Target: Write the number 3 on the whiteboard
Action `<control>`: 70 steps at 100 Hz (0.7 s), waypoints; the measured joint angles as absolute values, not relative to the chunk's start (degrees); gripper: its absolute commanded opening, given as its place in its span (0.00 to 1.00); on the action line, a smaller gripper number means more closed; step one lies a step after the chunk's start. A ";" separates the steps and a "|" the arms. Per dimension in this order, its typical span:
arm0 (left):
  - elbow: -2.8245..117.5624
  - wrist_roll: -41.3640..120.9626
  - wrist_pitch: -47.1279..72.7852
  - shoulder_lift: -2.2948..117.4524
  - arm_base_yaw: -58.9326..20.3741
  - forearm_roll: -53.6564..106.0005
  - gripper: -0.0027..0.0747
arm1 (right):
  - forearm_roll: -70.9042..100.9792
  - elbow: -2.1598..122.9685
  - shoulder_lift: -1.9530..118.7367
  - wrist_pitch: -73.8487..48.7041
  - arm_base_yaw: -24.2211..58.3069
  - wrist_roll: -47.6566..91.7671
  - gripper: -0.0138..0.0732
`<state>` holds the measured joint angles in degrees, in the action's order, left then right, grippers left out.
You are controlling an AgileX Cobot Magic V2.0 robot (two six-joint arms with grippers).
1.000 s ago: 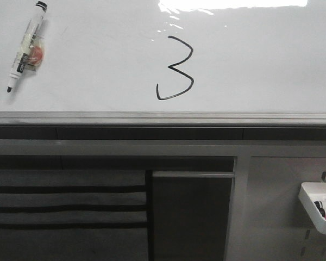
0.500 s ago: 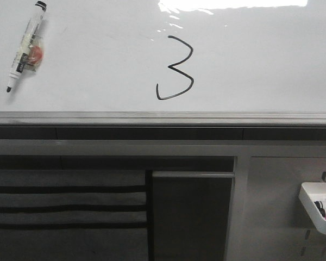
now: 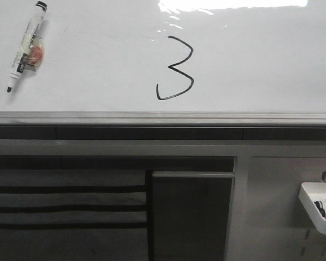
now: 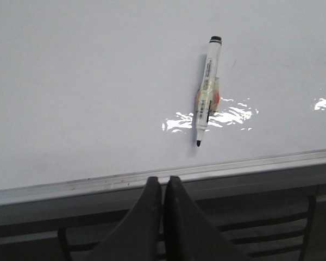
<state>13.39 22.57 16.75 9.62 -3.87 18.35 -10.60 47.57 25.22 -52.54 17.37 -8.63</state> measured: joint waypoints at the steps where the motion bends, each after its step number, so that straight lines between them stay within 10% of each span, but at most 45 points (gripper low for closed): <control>1: 12.74 22.57 16.42 9.36 -3.90 18.35 0.01 | -10.60 47.57 25.22 -52.54 17.37 -8.63 0.07; 70: -0.34 3.05 3.01 -0.28 -2.71 2.05 0.01 | -10.60 47.57 25.22 -52.54 17.37 -8.63 0.07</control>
